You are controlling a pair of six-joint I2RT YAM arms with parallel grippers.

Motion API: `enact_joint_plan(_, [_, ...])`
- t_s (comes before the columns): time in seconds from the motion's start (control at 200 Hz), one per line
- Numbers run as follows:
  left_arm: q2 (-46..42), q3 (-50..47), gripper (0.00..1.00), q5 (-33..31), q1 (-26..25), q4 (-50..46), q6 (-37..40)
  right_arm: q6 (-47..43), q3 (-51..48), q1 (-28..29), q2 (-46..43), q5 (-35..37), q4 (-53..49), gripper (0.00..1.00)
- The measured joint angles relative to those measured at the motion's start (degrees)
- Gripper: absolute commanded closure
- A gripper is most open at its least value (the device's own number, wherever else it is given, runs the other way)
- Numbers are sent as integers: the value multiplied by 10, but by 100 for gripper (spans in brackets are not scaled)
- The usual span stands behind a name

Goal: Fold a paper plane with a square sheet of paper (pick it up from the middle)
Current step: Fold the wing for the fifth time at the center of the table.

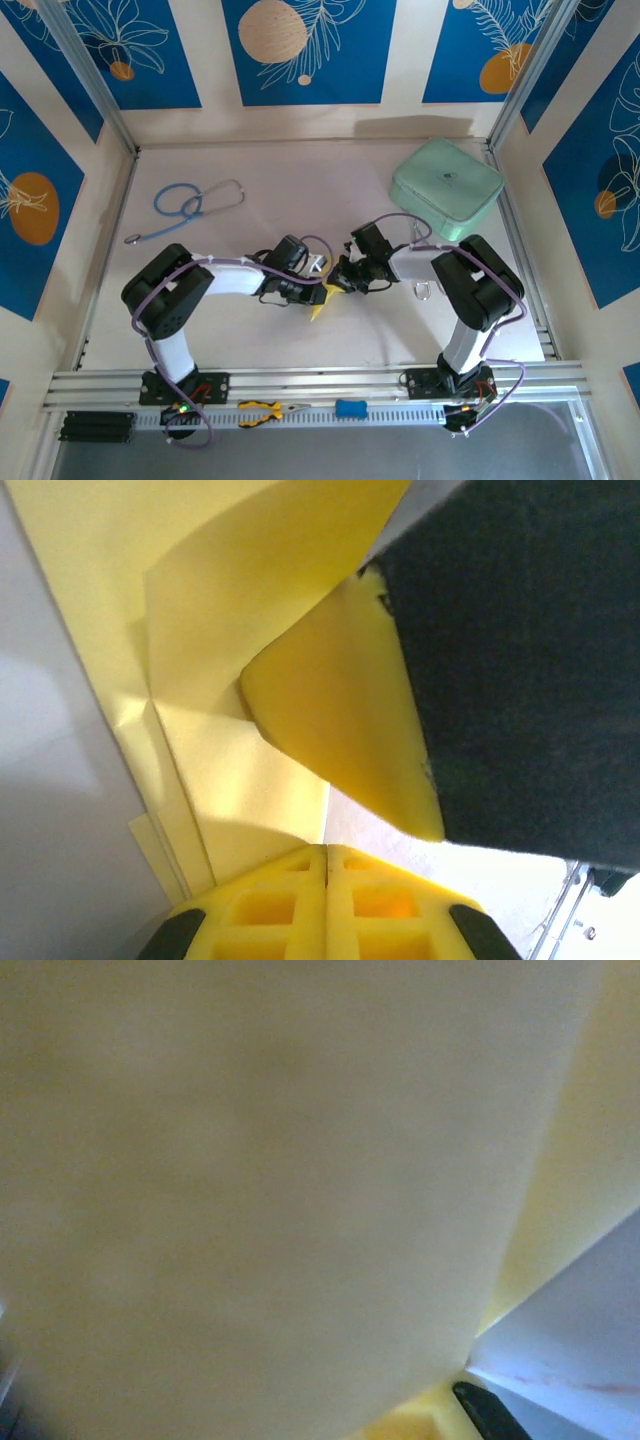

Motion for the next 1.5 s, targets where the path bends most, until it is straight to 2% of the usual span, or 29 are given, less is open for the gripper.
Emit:
enact_joint_plan(0.215, [0,-34,100,45,8,56,15,-10,-30,-29,-107,37,-54,87])
enact_joint_plan(0.33, [5,-35,100,63,9,60,19,-28,-43,-43,-172,42,-57,88])
enact_joint_plan(0.42, [7,-35,100,73,12,61,19,-41,-53,-42,-188,37,-45,89])
enact_joint_plan(0.755, [11,-32,100,82,15,60,19,-63,-47,14,-90,12,2,90])
enact_joint_plan(0.985, [11,-32,100,84,16,59,19,-65,-32,17,-52,17,22,90])
enact_joint_plan(1.185, [12,-32,100,84,16,59,19,-60,-34,-9,-14,11,51,89])
enact_joint_plan(1.5, [20,-30,100,101,22,62,18,-58,-38,-50,-11,5,70,89])
